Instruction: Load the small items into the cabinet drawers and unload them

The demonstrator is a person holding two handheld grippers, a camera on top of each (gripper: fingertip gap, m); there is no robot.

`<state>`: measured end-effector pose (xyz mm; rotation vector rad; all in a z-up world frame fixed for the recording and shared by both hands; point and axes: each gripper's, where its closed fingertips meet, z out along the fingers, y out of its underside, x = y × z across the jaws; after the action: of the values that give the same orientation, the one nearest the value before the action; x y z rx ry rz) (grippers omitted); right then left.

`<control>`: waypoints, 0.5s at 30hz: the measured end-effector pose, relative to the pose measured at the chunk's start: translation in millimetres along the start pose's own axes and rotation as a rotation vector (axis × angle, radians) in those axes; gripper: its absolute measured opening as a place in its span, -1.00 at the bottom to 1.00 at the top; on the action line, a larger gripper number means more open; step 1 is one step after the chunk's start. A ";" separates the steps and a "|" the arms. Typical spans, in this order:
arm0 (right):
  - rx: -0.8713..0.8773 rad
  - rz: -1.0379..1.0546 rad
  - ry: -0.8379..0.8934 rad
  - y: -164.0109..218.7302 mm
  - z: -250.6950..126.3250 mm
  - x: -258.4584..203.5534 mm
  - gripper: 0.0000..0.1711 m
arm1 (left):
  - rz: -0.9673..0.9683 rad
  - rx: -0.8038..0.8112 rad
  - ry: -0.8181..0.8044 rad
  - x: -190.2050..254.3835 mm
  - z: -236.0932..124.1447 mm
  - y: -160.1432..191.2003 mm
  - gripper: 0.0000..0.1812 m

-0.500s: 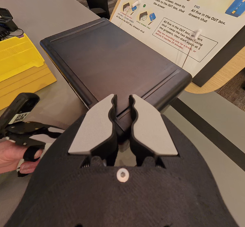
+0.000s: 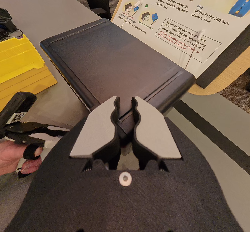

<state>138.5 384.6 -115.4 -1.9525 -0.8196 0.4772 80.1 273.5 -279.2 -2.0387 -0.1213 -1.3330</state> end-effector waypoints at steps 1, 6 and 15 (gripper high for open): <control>0.000 0.000 0.000 0.0 0.0 0.0 -0.79 | -0.013 -0.003 -0.001 -2.0 2.6 -1.2 -0.49; -0.001 0.000 0.000 0.0 0.0 0.0 -0.79 | -0.014 -0.013 0.006 -2.4 4.4 1.0 -0.84; 0.000 0.000 0.000 -0.1 -0.2 -0.2 -0.79 | -0.044 -0.061 0.024 1.3 -17.2 24.6 -0.85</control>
<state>138.4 384.5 -115.3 -1.9519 -0.8202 0.4775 77.9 244.4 -286.2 -2.0815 -0.1169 -1.4035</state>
